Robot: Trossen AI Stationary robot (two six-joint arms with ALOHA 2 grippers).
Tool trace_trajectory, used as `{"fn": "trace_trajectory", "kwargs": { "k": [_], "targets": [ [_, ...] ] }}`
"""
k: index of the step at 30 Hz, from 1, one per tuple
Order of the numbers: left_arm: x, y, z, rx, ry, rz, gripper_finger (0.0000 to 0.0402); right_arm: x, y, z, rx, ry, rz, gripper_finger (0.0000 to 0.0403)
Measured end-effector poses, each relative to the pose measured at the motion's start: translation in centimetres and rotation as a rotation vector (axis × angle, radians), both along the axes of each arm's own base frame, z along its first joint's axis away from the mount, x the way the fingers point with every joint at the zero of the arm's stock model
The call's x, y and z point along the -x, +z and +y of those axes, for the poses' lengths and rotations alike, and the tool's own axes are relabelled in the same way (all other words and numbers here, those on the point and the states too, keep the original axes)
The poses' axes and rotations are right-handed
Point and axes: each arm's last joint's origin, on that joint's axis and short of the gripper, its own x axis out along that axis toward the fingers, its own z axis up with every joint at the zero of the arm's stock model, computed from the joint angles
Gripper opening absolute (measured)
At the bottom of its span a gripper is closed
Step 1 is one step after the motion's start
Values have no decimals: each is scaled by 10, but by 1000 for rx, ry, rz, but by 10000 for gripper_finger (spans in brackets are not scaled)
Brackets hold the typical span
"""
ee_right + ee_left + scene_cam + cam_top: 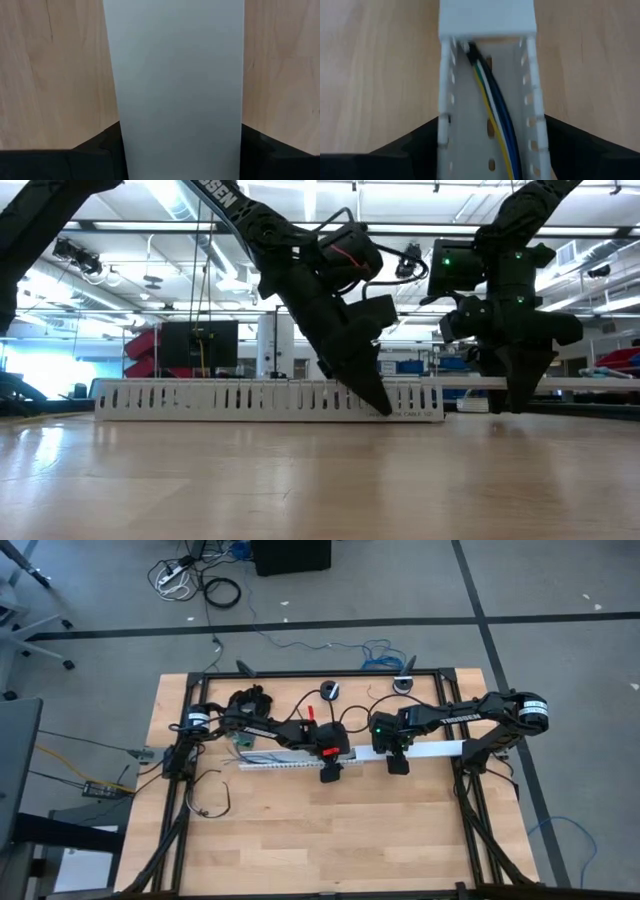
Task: Ziptie cables
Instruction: Close the white cable duct
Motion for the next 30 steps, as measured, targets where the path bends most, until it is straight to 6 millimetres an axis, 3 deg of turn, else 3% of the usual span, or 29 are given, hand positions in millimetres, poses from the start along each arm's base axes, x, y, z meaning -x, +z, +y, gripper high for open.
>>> {"fn": "trace_trajectory", "kwargs": {
  "k": [8,20,30],
  "targets": [
    [-1,1,-3,-1,-6,-14,290,0,0,0,-2,2,1,229],
    [-3,2,-2,-7,-3,-48,242,0,-1,0,-4,2,0,229],
    [-5,3,-2,-19,5,-69,235,1,-1,0,-2,1,4,229]
  ]
}}
